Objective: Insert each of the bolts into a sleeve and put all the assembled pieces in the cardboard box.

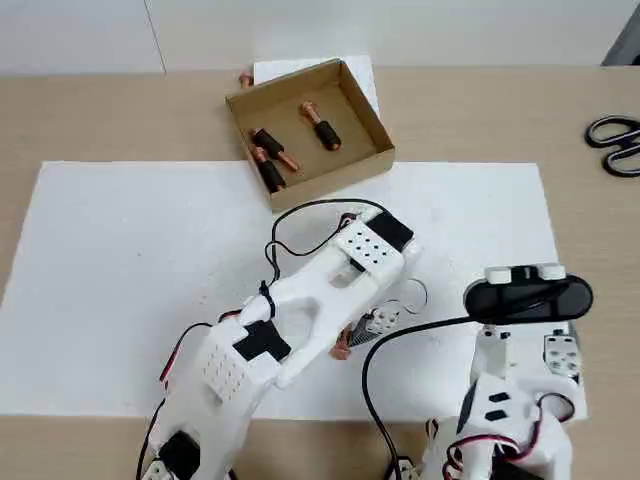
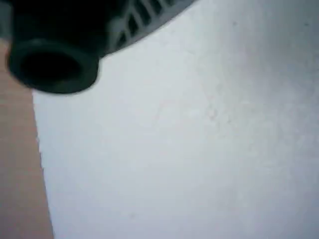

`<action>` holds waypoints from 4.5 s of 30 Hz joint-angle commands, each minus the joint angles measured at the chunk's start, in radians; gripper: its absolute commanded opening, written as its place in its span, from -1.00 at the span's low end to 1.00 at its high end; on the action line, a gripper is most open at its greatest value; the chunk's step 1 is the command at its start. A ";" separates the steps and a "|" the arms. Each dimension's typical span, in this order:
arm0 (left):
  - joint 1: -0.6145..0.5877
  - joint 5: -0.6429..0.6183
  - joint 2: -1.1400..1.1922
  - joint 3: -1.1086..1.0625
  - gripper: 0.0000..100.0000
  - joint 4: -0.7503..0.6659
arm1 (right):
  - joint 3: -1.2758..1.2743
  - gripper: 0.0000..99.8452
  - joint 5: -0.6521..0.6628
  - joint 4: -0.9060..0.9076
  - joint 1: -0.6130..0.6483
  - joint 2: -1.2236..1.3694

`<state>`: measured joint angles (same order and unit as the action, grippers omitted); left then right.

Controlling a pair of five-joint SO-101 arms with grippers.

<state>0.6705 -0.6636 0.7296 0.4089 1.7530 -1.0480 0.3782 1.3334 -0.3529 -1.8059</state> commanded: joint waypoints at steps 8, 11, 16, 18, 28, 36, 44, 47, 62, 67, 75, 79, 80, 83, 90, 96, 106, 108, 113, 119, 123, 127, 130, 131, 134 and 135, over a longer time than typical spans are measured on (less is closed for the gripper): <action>-0.029 0.060 -0.279 0.107 -0.99 0.000 | 0.009 -0.99 0.006 -0.018 -0.004 -0.005; -0.029 0.074 -0.364 0.105 -0.99 0.000 | 0.009 -0.99 0.006 -0.018 -0.004 -0.005; -0.028 0.084 -0.486 0.105 -0.99 0.000 | 0.009 -0.99 0.006 -0.019 -0.004 -0.005; -0.029 0.167 -0.537 0.105 -0.99 0.000 | 0.009 -0.99 0.006 -0.019 -0.004 -0.005; -0.232 1.013 -0.744 -0.056 -0.99 -0.002 | 0.009 -0.99 0.006 -0.024 -0.001 -0.005; -0.387 1.367 -0.809 -0.314 -0.99 -0.006 | 0.009 -0.99 0.006 -0.025 -0.001 -0.005; -0.591 1.769 -0.799 -0.358 -0.99 -0.002 | 0.009 -0.99 0.006 -0.025 -0.001 -0.005; -0.618 1.933 -0.792 -0.357 -0.99 -0.002 | 0.009 -0.99 0.006 -0.025 -0.001 -0.005; -0.623 2.658 -0.790 -0.619 -0.99 -0.275 | 0.009 -0.99 0.006 -0.022 -0.001 -0.005; -0.623 2.661 -0.767 -0.638 -0.99 -0.470 | 0.009 -0.99 0.006 -0.021 -0.002 -0.005; -0.649 2.661 -0.595 -0.661 -0.98 -0.620 | 0.009 -0.99 0.006 -0.021 -0.004 -0.005; -0.643 2.659 -0.577 -0.662 -0.98 -0.623 | 0.009 -0.99 0.008 -0.021 -0.004 -0.005; -0.641 2.659 -0.571 -0.662 -0.98 -0.623 | 0.009 -0.99 0.015 -0.021 -0.004 -0.005; -0.632 2.659 -0.534 -0.662 -0.98 -0.623 | 0.009 -0.99 0.032 -0.021 -0.002 -0.005; -0.594 2.535 -0.493 -0.661 -0.97 -0.623 | 0.009 -0.99 0.032 -0.019 -0.002 -0.005; -0.560 2.480 -0.477 -0.661 -0.87 -0.618 | 0.009 -0.99 0.032 -0.021 -0.002 -0.005; -0.549 2.476 -0.482 -0.641 -0.86 -0.618 | 0.009 -0.99 0.032 -0.021 -0.002 -0.005; -0.551 2.453 -0.482 -0.616 -0.86 -0.618 | 0.009 -0.99 0.032 -0.021 -0.002 -0.005; -0.548 2.412 -0.482 -0.533 -0.86 -0.565 | 0.009 -0.99 0.032 -0.021 -0.002 -0.007; -0.516 2.410 -0.482 -0.427 -0.87 -0.324 | 0.009 -0.99 0.032 -0.022 -0.002 -0.007; -0.503 2.410 -0.483 -0.375 -0.87 -0.265 | 0.009 -0.99 0.032 -0.022 -0.002 -0.007; -0.486 2.409 -0.483 -0.328 -0.87 -0.255 | 0.009 -0.99 0.032 -0.022 -0.002 -0.007; -0.473 2.406 -0.483 -0.265 -0.87 -0.212 | 0.009 -0.99 0.032 -0.022 -0.002 -0.007; -0.459 2.394 -0.483 -0.226 -0.87 -0.178 | 0.009 -0.99 0.032 -0.022 -0.002 -0.007; -0.417 2.237 -0.482 -0.094 -0.87 -0.106 | 0.009 -0.99 0.032 -0.024 -0.002 -0.007; -0.405 2.145 -0.479 -0.056 -0.87 -0.107 | 0.009 -0.99 0.032 -0.024 -0.002 -0.007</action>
<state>0.2302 1.3280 0.2585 0.2232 1.6164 -1.0480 0.4028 1.3334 -0.3529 -1.8059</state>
